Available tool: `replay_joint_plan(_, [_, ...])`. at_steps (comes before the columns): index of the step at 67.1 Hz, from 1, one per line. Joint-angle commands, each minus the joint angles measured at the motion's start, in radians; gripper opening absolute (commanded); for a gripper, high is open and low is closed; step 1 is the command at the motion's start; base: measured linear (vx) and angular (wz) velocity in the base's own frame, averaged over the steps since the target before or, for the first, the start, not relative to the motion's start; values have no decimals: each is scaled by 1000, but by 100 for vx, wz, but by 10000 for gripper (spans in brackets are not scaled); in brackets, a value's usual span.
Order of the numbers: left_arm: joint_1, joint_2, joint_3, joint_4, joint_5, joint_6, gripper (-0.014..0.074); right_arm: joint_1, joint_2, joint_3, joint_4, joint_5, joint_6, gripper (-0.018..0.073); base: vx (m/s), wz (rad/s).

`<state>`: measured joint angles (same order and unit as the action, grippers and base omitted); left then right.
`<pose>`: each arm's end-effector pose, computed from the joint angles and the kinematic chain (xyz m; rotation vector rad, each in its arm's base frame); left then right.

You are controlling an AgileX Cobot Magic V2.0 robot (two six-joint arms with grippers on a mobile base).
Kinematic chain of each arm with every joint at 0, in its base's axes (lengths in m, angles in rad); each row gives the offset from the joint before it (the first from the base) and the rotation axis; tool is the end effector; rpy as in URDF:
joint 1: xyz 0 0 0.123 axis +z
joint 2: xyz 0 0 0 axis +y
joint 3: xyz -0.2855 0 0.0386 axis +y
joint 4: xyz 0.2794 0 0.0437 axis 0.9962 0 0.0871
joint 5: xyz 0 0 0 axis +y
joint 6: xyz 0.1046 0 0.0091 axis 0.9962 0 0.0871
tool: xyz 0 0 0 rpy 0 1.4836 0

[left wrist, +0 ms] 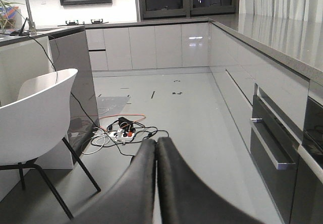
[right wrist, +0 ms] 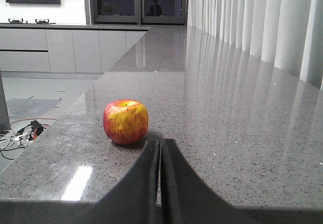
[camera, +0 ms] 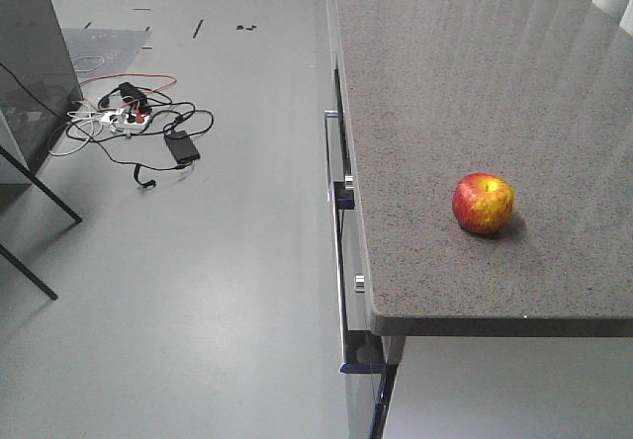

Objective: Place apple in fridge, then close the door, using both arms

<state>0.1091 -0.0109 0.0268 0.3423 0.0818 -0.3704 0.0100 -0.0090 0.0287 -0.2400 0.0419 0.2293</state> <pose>0.0982 0.0137 0.1971 -0.1304 1.5718 0.0843 0.0993 -0.0001 0.2000 -0.0079 1.5440 -0.0081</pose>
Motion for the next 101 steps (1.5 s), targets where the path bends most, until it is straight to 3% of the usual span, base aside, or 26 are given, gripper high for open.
replay_joint_plan(1, [-3,-16,15,-1,-66,-1,-8,1,-6,9,-9,-69,-5,-3,0,0])
replay_joint_plan(34, [-3,-16,15,-1,-66,-1,-8,1,-6,9,-8,-77,-2,-3,0,0])
replay_joint_plan(54, [-3,-16,15,-1,-66,-1,-8,1,-6,4,104,-292,276,-3,0,0])
replay_joint_plan(68, [-3,-16,15,-1,-66,-1,-8,1,56,-199,-25,-145,354,20,0,0])
replay_joint_plan(79, [-3,-16,15,-1,-66,-1,-8,1,245,-455,-124,23,342,195,0,0])
replay_joint_plan(92, [-3,-16,15,-1,-66,-1,-8,62,509,-659,-114,138,217,610,0,0])
replay_joint_plan(101, [-3,-16,15,-1,-66,-1,-8,120,666,-727,-112,133,110,724,0,0])
